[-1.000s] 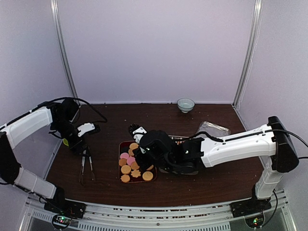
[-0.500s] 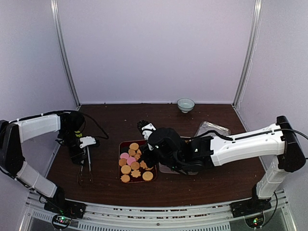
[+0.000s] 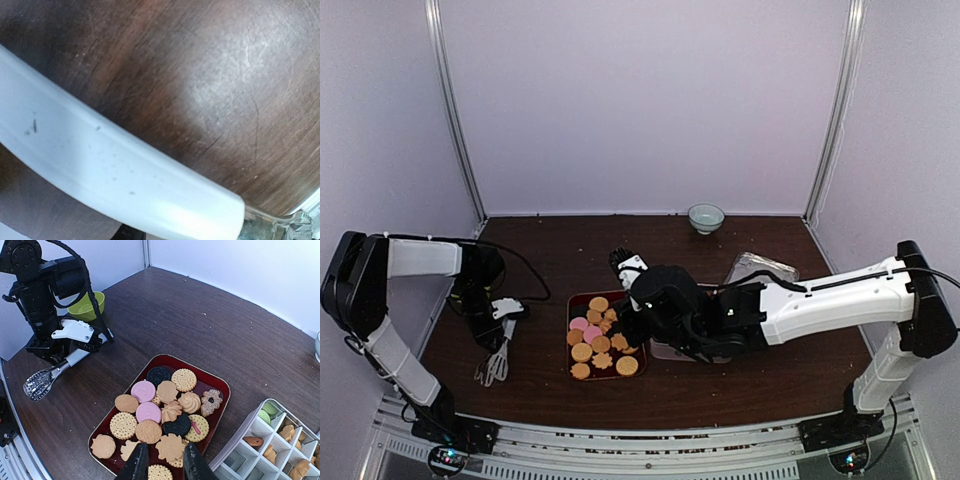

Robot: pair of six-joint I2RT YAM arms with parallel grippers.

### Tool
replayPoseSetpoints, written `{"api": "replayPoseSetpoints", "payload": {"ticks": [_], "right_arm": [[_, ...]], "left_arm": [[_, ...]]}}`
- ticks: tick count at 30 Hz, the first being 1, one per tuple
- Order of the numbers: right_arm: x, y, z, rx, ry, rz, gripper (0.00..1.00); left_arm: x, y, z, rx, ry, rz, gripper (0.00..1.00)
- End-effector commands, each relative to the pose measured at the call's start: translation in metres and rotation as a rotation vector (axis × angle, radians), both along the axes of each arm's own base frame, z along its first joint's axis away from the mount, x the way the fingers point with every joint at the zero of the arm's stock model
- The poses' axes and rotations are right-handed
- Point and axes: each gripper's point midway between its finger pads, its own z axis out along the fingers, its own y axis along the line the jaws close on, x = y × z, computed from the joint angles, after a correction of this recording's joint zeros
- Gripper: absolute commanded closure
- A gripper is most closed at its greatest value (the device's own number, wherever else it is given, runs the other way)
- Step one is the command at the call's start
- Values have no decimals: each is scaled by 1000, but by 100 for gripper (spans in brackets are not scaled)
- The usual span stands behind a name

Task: Pack the cookies
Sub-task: Pick up the clamp at the center of the board.

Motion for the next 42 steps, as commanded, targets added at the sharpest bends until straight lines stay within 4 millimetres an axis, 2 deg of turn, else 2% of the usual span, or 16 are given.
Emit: {"api": "replayPoseSetpoints", "payload": {"ticks": [1, 6, 14, 16, 20, 21, 25, 29, 33, 36, 40, 42], "right_arm": [[2, -6, 14, 29, -20, -26, 75], [2, -2, 17, 29, -24, -18, 75], [2, -2, 14, 21, -19, -23, 75], [2, -3, 16, 23, -19, -24, 75], [3, -4, 15, 15, -21, -27, 75], [3, -4, 15, 12, -20, -27, 75], [3, -4, 15, 10, -21, -26, 75], [3, -3, 16, 10, -23, -24, 75], [3, -4, 18, 12, -26, -24, 75], [2, -5, 18, 13, -26, -25, 75], [1, -8, 22, 34, -23, -28, 75], [1, -9, 26, 54, -16, -30, 74]], "left_arm": [[12, -13, 6, -78, -17, 27, 72], [18, -26, 13, -143, -8, 20, 84], [29, -28, 12, -115, -18, 3, 85], [29, -25, 11, -98, -16, 5, 79], [25, -17, 13, -60, -26, 1, 53], [23, -16, 15, -56, -32, 1, 49], [14, -10, 24, -35, -42, -5, 46], [4, -1, 22, 3, -36, -18, 50], [-3, 8, 9, 42, -15, -27, 59], [0, 8, 3, 48, -9, -25, 71], [6, -5, 2, -14, 8, -21, 99], [10, -14, 10, -66, 11, -18, 100]]}}
